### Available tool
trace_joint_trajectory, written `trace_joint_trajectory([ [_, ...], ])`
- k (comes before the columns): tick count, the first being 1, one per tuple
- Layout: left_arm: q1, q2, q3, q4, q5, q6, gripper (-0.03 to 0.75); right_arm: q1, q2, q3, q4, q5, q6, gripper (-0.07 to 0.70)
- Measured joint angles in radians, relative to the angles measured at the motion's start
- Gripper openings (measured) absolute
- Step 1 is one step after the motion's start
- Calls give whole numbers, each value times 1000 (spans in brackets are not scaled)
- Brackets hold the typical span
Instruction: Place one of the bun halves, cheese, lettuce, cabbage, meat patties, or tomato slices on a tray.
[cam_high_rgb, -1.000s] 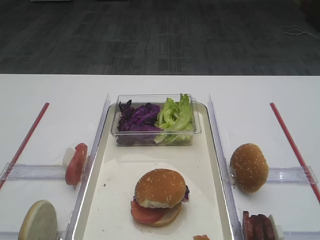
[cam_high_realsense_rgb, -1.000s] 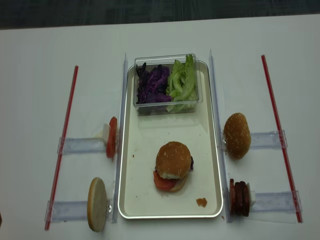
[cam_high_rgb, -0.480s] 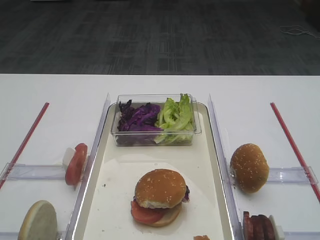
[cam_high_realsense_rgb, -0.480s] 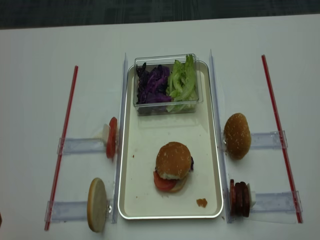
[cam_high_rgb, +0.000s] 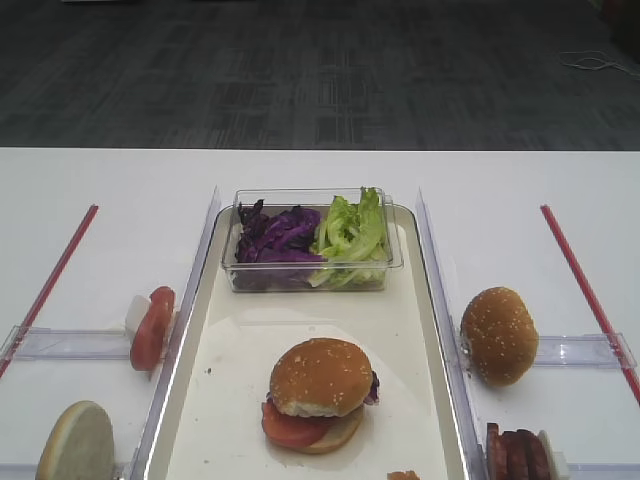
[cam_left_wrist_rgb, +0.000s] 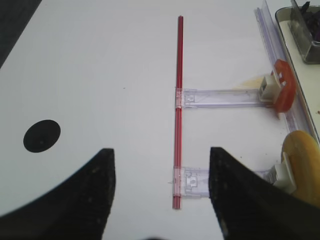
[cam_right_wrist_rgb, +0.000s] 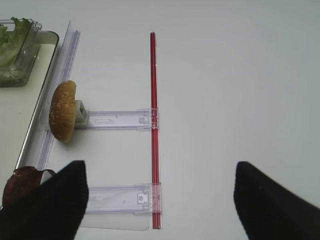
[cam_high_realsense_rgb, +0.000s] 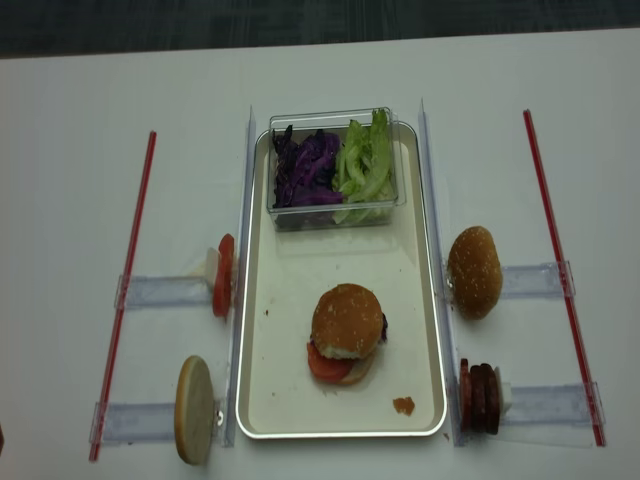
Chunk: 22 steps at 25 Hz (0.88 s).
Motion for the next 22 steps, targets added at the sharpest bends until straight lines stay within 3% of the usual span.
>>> trace_joint_trajectory([
  [22, 0, 0, 0, 0, 0, 0, 393, 0, 0, 0, 2, 0, 0, 596],
])
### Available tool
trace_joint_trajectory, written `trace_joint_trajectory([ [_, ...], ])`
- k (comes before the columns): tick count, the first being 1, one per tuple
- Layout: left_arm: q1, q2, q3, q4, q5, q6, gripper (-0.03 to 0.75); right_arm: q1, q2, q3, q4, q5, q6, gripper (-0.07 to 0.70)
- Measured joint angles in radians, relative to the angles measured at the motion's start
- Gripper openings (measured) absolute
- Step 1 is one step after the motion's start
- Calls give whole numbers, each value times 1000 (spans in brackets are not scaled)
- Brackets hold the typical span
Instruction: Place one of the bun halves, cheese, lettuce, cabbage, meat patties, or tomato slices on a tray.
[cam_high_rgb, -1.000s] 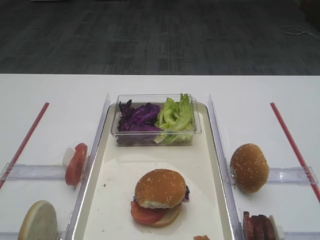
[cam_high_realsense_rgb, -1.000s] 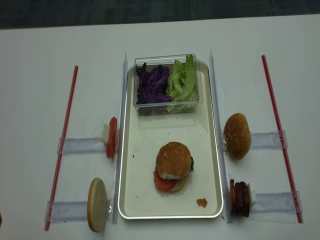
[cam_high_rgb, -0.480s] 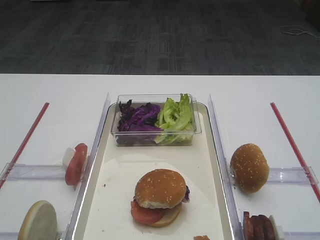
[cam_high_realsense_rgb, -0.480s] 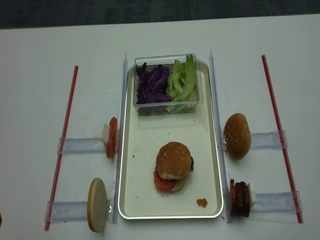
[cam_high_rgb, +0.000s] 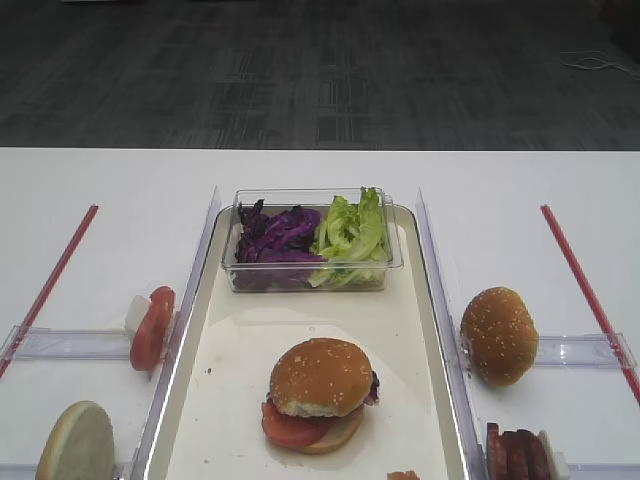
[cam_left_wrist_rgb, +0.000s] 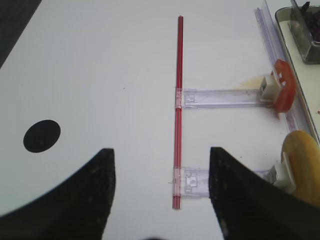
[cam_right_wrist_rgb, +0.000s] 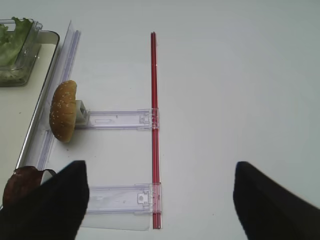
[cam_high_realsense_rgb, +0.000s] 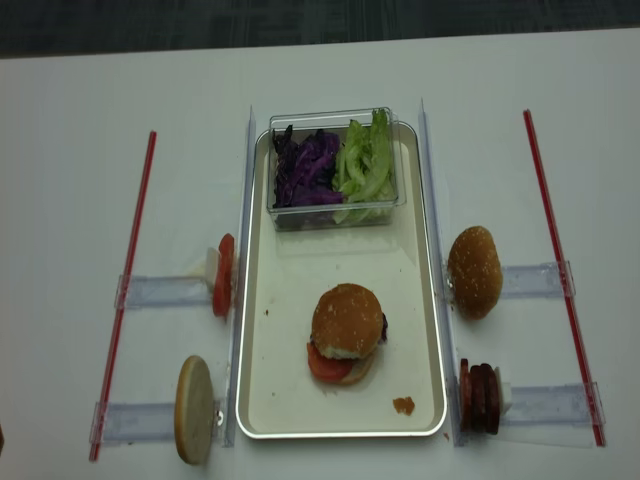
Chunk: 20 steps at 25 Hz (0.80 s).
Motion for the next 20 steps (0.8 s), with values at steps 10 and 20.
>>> trace_joint_trajectory([
  [10, 0, 0, 0, 0, 0, 0, 393, 0, 0, 0, 0, 0, 0, 572],
  [20, 0, 0, 0, 0, 0, 0, 393, 0, 0, 0, 2, 0, 0, 571],
])
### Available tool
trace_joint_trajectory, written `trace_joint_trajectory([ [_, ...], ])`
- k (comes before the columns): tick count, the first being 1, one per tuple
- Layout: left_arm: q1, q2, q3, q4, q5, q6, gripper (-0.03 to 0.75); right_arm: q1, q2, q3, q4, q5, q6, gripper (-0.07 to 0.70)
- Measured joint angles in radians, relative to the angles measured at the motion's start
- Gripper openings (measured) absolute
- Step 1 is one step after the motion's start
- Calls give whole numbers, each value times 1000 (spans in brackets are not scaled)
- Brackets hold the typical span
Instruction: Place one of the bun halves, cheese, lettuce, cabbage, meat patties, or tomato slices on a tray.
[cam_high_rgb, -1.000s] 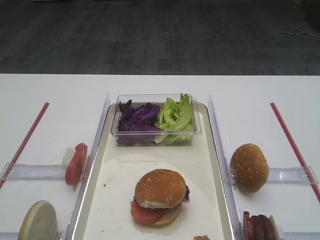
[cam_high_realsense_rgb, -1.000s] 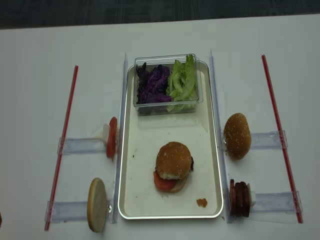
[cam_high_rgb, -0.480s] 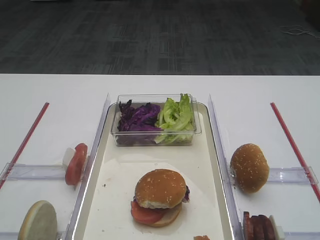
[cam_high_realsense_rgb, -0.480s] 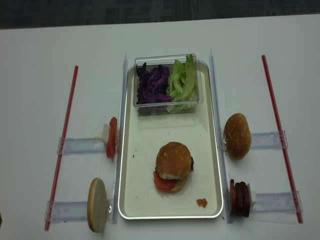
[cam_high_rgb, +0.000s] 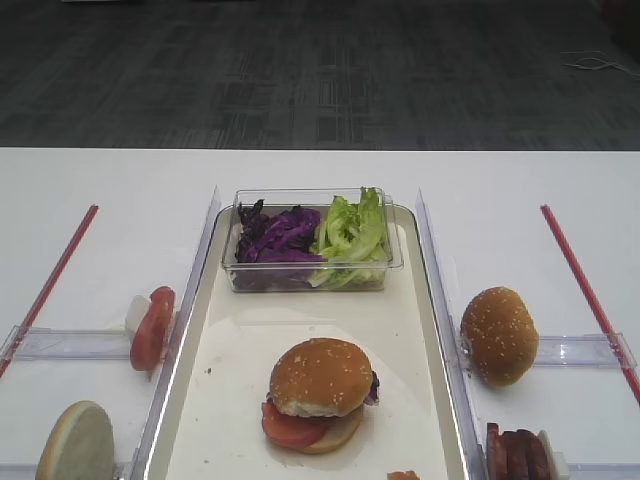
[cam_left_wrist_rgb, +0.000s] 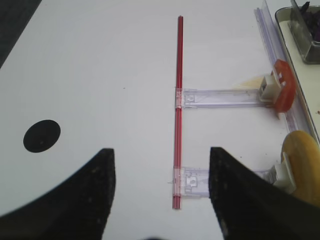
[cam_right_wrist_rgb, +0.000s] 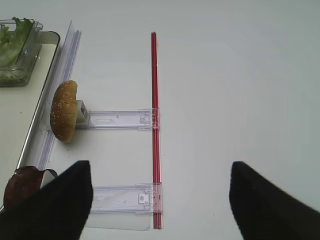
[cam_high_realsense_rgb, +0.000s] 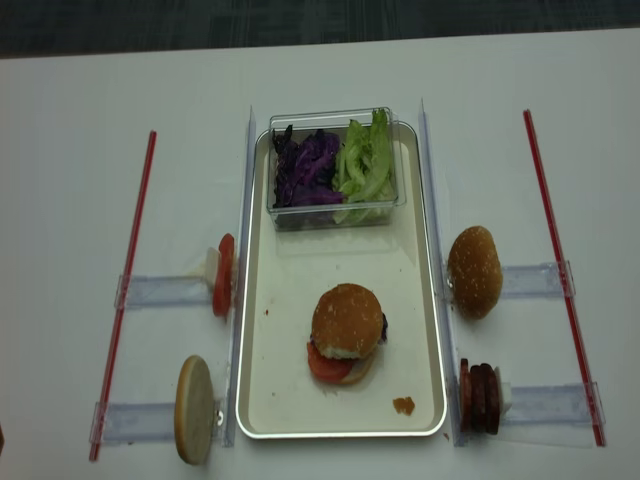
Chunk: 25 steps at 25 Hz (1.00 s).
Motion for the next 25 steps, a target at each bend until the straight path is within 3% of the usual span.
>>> trace_joint_trajectory([
  [25, 0, 0, 0, 0, 0, 0, 393, 0, 0, 0, 0, 0, 0, 571],
])
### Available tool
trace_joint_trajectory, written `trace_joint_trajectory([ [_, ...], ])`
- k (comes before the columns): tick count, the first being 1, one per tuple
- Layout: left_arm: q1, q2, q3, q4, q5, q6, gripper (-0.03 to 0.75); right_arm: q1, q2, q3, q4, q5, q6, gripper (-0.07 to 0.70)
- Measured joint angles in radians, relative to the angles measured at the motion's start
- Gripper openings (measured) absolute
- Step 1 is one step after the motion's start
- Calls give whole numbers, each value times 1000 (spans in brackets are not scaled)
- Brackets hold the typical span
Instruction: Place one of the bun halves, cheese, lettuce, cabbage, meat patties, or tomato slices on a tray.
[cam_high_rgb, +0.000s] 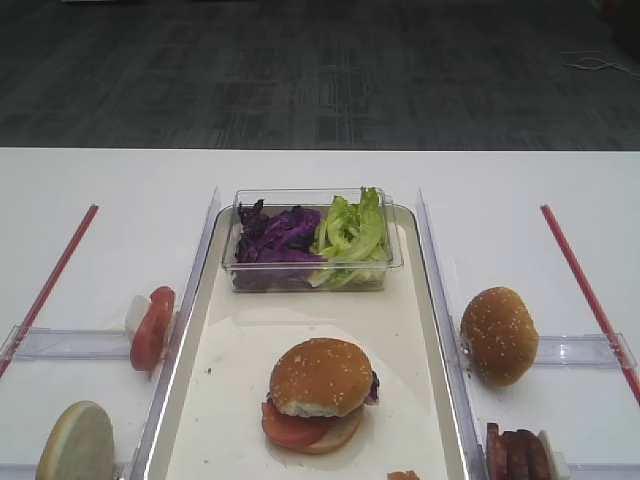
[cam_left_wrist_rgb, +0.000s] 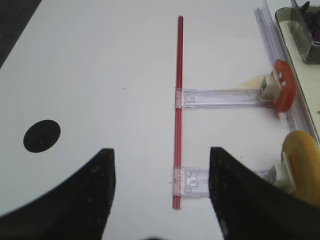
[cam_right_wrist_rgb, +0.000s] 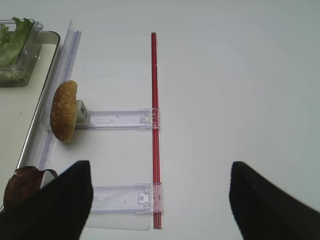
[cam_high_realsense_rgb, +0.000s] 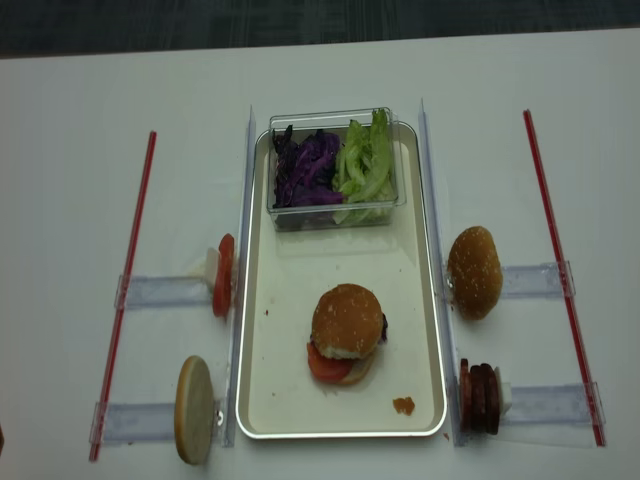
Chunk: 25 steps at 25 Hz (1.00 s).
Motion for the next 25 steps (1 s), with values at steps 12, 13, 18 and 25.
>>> trace_joint_trajectory([
  [12, 0, 0, 0, 0, 0, 0, 393, 0, 0, 0, 0, 0, 0, 571],
  [13, 0, 0, 0, 0, 0, 0, 393, 0, 0, 0, 0, 0, 0, 571],
  [18, 0, 0, 0, 0, 0, 0, 393, 0, 0, 0, 0, 0, 0, 571],
  [25, 0, 0, 0, 0, 0, 0, 393, 0, 0, 0, 0, 0, 0, 571],
])
